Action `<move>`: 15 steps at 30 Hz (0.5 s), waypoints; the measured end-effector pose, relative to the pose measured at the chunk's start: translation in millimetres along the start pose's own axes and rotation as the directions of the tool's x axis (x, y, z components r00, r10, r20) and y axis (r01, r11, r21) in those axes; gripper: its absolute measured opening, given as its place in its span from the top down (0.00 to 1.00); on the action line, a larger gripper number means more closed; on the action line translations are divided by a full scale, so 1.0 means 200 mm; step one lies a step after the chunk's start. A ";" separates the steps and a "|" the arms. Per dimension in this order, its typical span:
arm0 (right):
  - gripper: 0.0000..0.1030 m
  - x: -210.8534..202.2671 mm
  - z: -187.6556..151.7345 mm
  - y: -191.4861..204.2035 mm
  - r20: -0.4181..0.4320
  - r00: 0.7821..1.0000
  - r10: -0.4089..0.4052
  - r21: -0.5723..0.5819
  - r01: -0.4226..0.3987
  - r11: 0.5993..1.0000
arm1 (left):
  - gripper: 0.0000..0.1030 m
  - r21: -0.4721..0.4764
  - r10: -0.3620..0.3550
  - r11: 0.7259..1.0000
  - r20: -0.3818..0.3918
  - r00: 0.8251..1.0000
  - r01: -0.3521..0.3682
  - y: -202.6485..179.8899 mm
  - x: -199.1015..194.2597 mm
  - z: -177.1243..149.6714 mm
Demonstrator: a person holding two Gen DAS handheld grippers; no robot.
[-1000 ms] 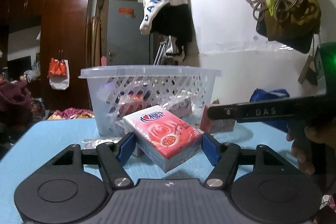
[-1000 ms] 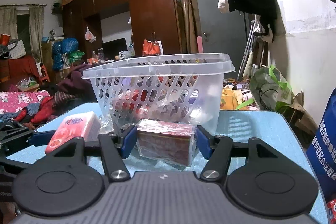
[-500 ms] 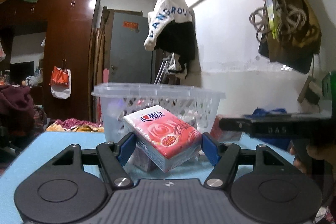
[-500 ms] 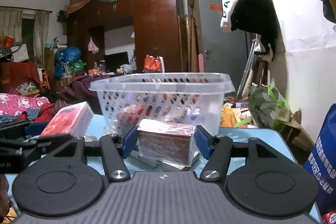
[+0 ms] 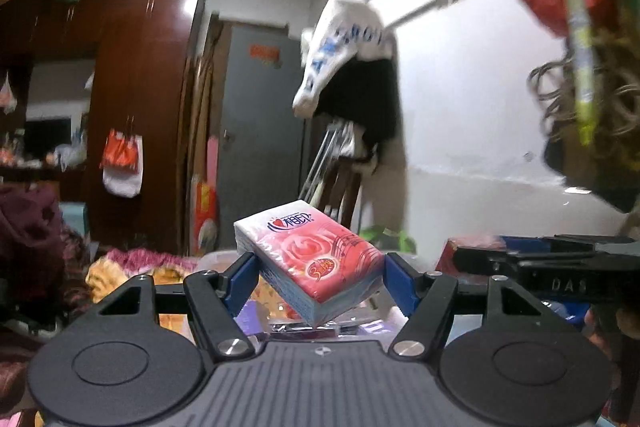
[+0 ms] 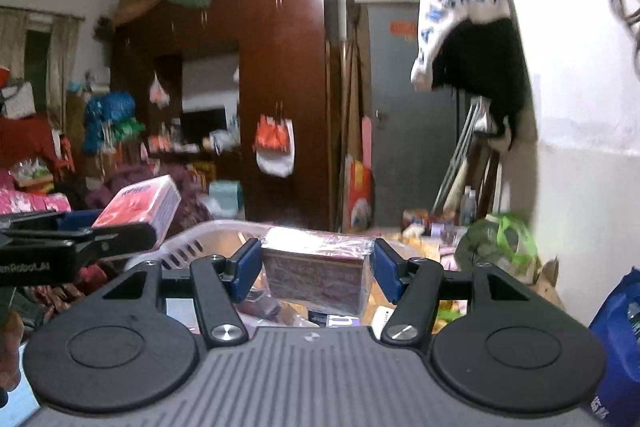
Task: Organize objects
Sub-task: 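Carry both items over the white basket and open both grippers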
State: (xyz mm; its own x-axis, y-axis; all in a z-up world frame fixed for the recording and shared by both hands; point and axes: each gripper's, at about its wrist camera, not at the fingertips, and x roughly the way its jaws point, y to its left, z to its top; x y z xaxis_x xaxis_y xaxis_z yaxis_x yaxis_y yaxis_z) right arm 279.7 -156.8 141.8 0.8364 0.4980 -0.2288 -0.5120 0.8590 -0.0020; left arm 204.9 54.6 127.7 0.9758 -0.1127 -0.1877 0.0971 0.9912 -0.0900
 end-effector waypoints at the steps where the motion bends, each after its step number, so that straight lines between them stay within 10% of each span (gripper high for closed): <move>1: 0.39 0.03 0.00 0.00 -0.009 1.000 0.000 -0.005 0.000 1.000 | 0.30 0.000 -0.002 1.000 -0.039 0.999 0.002 0.01 0.07 0.01; 7: 0.02 0.03 -0.05 0.05 0.014 0.999 -0.041 -0.064 0.042 0.997 | 0.16 -0.022 0.035 0.999 -0.116 0.993 -0.038 0.07 0.19 -0.06; 11: 0.00 -0.24 -0.21 -0.02 0.081 0.996 0.021 0.024 -0.023 0.999 | 0.03 -0.032 0.003 0.999 -0.057 0.998 -0.005 0.13 -0.08 -0.17; 15: 0.00 -0.17 -0.42 -0.07 -0.130 0.991 0.040 0.002 -0.040 0.999 | 0.01 0.001 0.019 1.000 -0.165 0.986 -0.020 0.17 -0.14 -0.34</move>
State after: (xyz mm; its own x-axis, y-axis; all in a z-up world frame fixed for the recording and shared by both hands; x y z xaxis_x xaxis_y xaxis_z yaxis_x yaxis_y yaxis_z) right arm 242.2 -196.1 68.4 0.7830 0.5120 -0.3533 -0.5445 0.8387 0.0089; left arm 166.9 87.7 63.0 0.9316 -0.1033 -0.3486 0.0781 0.9933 -0.0856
